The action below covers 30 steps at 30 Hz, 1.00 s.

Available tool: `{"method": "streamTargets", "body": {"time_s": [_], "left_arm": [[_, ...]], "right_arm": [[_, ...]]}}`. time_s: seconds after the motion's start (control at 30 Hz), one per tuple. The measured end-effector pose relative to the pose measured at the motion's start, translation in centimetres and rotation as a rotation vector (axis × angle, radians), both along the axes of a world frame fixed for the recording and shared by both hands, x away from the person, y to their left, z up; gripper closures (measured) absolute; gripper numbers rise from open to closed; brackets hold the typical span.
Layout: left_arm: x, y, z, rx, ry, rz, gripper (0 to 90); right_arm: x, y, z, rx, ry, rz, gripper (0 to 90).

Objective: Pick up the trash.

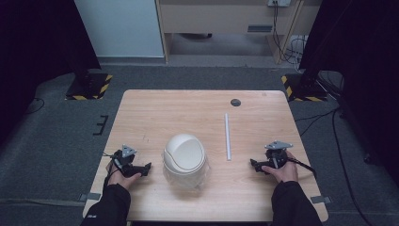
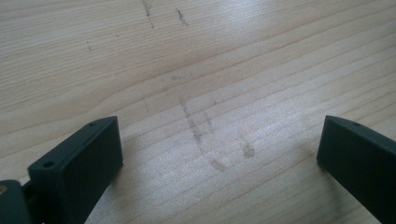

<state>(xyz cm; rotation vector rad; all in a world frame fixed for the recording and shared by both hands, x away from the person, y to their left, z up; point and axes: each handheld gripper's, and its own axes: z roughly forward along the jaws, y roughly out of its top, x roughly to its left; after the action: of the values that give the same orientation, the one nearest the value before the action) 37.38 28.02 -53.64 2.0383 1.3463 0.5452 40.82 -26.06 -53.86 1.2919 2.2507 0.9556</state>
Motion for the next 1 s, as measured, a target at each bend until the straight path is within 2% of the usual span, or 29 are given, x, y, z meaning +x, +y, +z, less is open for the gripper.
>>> {"method": "streamTargets", "body": {"time_s": [0.1, 0.2, 0.3, 0.37, 0.53, 0.63, 0.73, 0.87, 1.0], "left_arm": [[0.0, 0.0, 0.0, 0.000, 0.000, 0.000, 0.0], [0.0, 0.0, 0.0, 0.000, 0.000, 0.000, 0.0], [0.0, 0.0, 0.0, -0.001, 0.001, -0.001, 0.0], [0.0, 0.0, 0.0, -0.001, 0.001, -0.001, 0.0], [0.0, 0.0, 0.0, 0.000, 0.000, -0.001, 0.0], [0.0, 0.0, 0.0, 0.000, 0.000, -0.001, 0.0], [0.0, 0.0, 0.0, 0.000, 0.000, -0.001, 0.0], [0.0, 0.0, 0.0, 0.000, 0.000, -0.001, 0.0], [0.0, 0.0, 0.0, 0.000, 0.001, -0.002, 0.0]], "right_arm": [[-0.1, -0.2, 0.1, 0.000, -0.003, 0.010, 11.7], [-0.1, -0.3, 0.6, -0.010, 0.015, 0.006, 20.7], [-0.1, -0.3, 0.8, -0.012, 0.029, 0.011, 20.8], [-0.2, -0.3, 1.1, 0.004, 0.030, -0.001, 20.5], [-0.2, -0.6, 1.8, 0.045, -0.008, -0.026, 20.5], [-0.3, -0.5, 2.2, 0.084, -0.009, -0.051, 19.2], [-0.3, -0.3, 2.8, 0.098, -0.022, -0.053, 19.3], [-0.5, -0.2, 4.0, 0.146, -0.076, -0.066, 19.5], [-0.7, 0.0, 5.2, 0.165, -0.125, -0.078, 18.8]]}}
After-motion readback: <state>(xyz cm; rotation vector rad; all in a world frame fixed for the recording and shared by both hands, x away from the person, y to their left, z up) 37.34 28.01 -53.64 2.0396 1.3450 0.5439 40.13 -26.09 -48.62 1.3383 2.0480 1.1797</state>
